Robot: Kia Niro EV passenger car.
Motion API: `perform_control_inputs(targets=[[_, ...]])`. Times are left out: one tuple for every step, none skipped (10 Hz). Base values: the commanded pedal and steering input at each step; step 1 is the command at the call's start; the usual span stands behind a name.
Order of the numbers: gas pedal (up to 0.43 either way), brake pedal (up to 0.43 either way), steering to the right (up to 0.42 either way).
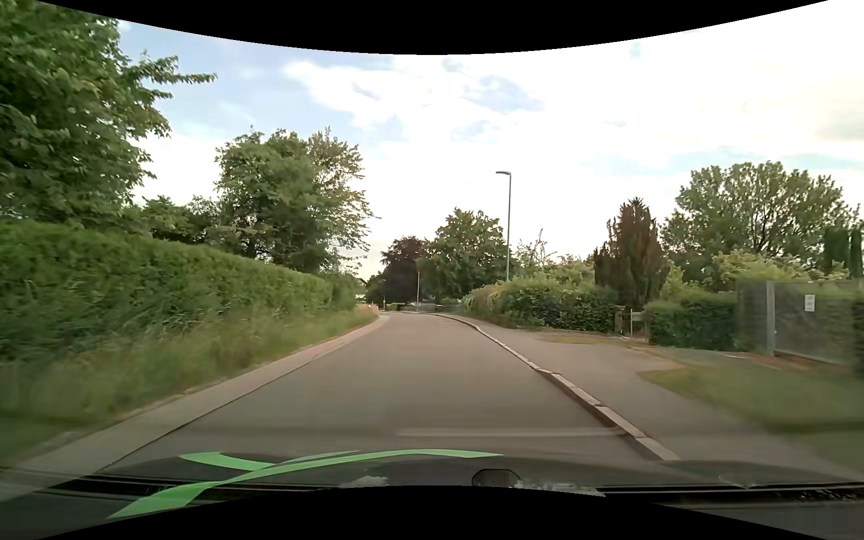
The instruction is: Follow the waypoints while adhering to traffic rules and regulations
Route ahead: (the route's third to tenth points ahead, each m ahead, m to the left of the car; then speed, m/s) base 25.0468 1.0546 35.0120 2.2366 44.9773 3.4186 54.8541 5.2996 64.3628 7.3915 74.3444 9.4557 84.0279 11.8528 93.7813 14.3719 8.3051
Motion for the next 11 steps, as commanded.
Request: perform_control_inputs(targets=[[0.13,0.0,-0.017],[0.13,0.0,-0.02],[0.13,0.0,-0.026],[0.13,0.0,-0.027],[0.13,0.0,-0.025],[0.13,0.0,-0.024],[0.13,0.0,-0.024],[0.13,0.0,-0.024],[0.13,0.0,-0.025],[0.13,0.0,-0.024],[0.13,0.0,-0.023]])
